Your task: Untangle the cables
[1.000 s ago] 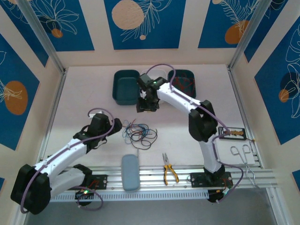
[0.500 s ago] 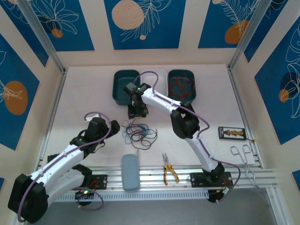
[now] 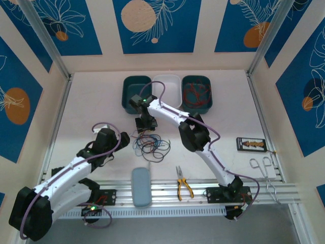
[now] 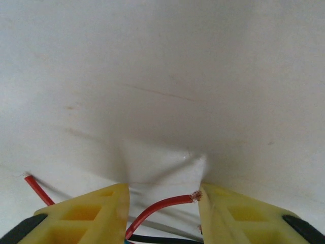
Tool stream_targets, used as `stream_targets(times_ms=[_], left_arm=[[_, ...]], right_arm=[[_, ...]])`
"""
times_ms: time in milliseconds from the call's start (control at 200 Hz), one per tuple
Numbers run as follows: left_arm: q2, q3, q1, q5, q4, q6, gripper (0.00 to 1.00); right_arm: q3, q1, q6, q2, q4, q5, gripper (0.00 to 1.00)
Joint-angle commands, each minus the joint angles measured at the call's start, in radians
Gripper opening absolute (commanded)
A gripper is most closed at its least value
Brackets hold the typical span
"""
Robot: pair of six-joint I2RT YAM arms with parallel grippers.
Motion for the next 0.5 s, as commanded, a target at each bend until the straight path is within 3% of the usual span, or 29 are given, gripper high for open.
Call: stream_targets(times_ms=[0, 200, 495], left_arm=[[0.009, -0.009, 0.009, 0.002, 0.016, -0.012, 1.0], [0.019, -0.009, 0.009, 0.008, 0.023, -0.013, 1.0], [0.033, -0.011, 0.009, 0.014, 0.036, -0.014, 1.0]], right_arm=[[0.041, 0.017, -0.004, 0.049, -0.03, 0.034, 0.36], [0.143, 0.042, -0.035, 0.128, -0.076, 0.075, 0.29], [0.183, 0.059, -0.072, 0.154, -0.047, 0.053, 0.1]])
